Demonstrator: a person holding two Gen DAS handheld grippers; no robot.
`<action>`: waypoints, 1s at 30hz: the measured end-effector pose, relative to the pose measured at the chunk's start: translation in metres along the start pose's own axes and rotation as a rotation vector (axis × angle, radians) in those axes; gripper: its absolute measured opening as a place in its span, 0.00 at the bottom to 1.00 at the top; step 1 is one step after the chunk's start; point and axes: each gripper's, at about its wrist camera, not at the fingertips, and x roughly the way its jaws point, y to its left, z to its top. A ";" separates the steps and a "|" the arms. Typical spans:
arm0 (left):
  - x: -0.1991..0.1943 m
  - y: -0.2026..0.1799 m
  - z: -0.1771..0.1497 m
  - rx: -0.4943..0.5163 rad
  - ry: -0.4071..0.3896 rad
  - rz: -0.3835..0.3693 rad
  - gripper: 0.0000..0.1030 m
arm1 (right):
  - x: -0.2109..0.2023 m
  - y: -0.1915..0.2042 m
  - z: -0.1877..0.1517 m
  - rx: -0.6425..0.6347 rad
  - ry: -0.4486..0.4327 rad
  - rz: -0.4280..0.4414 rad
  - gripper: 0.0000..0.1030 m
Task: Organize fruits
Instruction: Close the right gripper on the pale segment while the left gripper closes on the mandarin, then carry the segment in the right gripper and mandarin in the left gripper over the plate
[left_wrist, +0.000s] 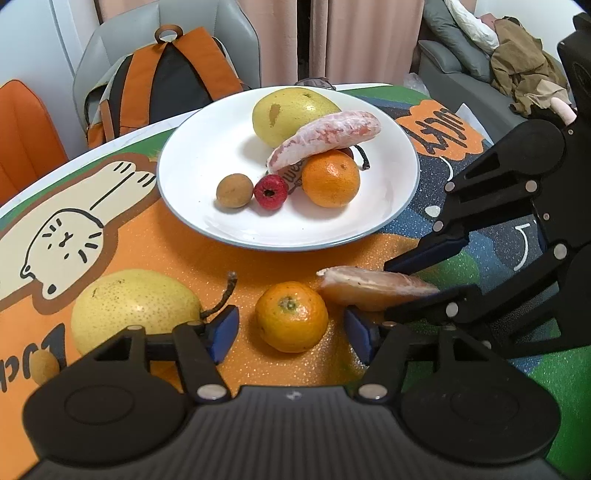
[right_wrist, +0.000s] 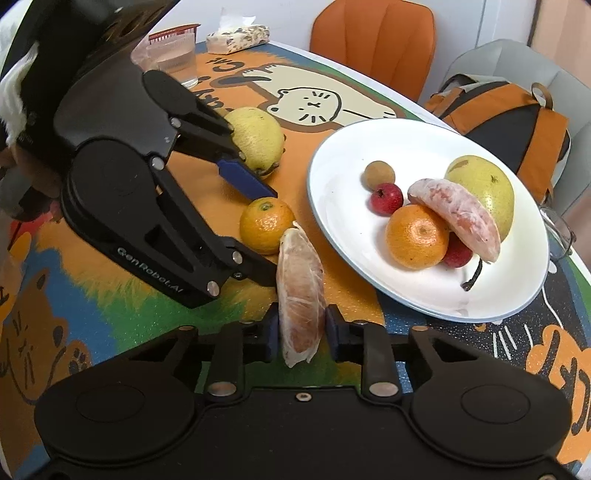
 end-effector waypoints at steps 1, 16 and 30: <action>0.000 0.000 0.000 0.000 0.000 0.001 0.60 | 0.000 -0.001 0.000 0.007 -0.001 0.002 0.25; 0.000 -0.005 -0.001 -0.004 -0.027 0.003 0.54 | 0.000 -0.004 -0.002 0.022 -0.007 -0.001 0.24; -0.003 -0.012 -0.002 -0.016 -0.044 -0.017 0.37 | -0.005 -0.005 -0.005 0.022 -0.018 0.010 0.23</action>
